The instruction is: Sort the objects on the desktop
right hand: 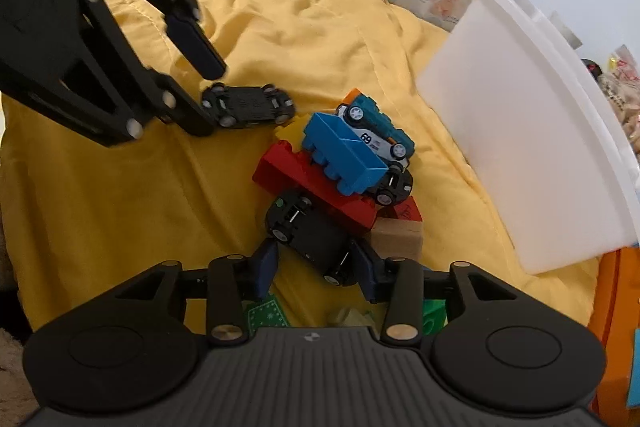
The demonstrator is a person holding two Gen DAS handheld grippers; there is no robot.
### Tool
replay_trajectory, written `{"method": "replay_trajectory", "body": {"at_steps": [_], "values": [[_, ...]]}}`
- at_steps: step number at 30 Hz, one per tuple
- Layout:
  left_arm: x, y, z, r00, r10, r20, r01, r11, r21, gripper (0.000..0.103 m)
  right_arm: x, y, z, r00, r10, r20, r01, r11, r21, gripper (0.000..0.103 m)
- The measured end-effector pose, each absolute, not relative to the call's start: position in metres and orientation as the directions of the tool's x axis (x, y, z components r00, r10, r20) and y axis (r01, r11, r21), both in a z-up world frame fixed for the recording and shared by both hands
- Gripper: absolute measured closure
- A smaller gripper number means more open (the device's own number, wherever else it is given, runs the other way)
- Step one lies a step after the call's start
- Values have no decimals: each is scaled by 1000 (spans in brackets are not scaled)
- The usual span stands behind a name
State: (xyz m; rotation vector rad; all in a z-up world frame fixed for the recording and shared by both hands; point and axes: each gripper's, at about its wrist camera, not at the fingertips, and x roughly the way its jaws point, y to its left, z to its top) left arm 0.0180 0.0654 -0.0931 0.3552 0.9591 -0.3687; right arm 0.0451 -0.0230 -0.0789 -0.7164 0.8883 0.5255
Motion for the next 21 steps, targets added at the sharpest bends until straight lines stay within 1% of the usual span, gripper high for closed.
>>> {"method": "replay_trajectory", "body": {"at_steps": [2,3,7,8,10,13,16,17,18,21], "values": [[25,63,-92,511,-156,-846,455,884,112,64,50,-26,-78,522,134,-842,-665,683,-303,73],[25,62,-89,515,-161,-842,457,882,111,64,51,-28,-77,521,136,-843,-660,691,-296,77],[18,60,-82,526,-149,-837,467,873,138,64,51,-36,-71,501,168,-849,-637,735,-231,82],[17,62,-82,527,-139,-838,460,876,144,64,52,-40,-69,485,186,-854,-627,755,-192,82],[17,67,-84,522,-123,-844,441,886,143,64,53,-49,-64,447,240,-861,-596,798,-87,87],[14,71,-79,531,-138,-836,428,895,124,64,56,-68,-61,374,354,-857,-494,858,138,88],[12,60,-76,534,-164,-830,461,879,123,54,58,-82,-66,323,442,-837,-373,872,316,89],[13,55,-76,536,-161,-829,468,873,133,48,58,-83,-67,314,460,-831,-351,869,349,89],[15,50,-79,539,-149,-829,471,870,150,44,58,-84,-69,302,474,-827,-334,865,374,89],[27,45,-91,537,-96,-838,429,886,173,44,58,-85,-78,284,465,-839,-274,878,393,89]]}}
